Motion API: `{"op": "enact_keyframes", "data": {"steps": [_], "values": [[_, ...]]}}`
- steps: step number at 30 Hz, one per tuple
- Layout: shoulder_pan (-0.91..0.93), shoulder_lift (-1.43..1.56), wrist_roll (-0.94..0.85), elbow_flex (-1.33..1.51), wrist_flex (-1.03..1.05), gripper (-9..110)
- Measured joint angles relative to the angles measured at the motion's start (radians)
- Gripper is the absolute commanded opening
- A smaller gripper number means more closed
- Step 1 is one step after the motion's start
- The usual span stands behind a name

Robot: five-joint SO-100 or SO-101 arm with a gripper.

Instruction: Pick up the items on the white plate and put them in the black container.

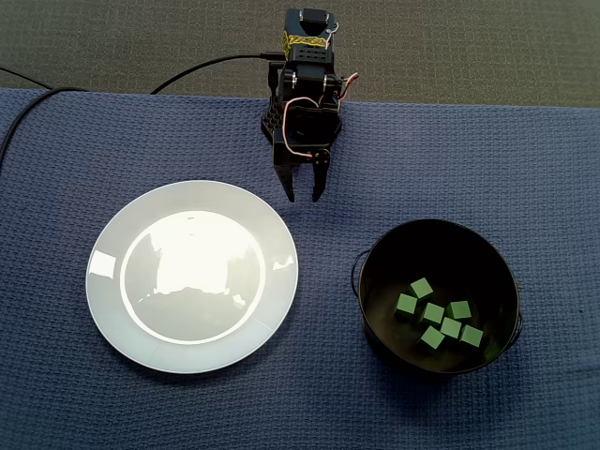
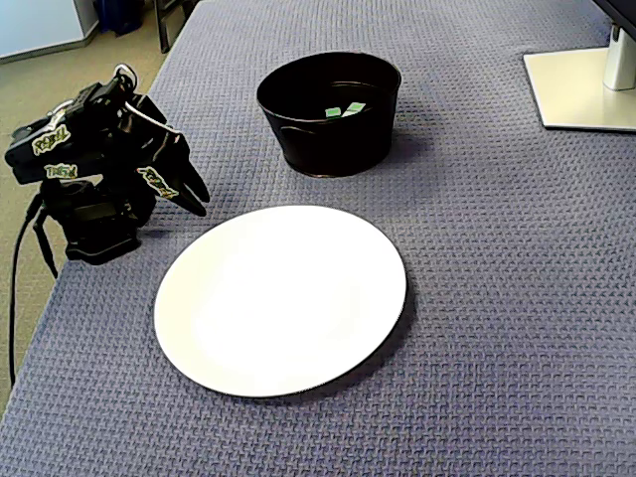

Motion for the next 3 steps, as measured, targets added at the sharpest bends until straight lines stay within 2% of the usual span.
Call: {"op": "enact_keyframes", "data": {"steps": [3], "values": [[0.000,0.000,0.000,0.000,0.000,7]]}}
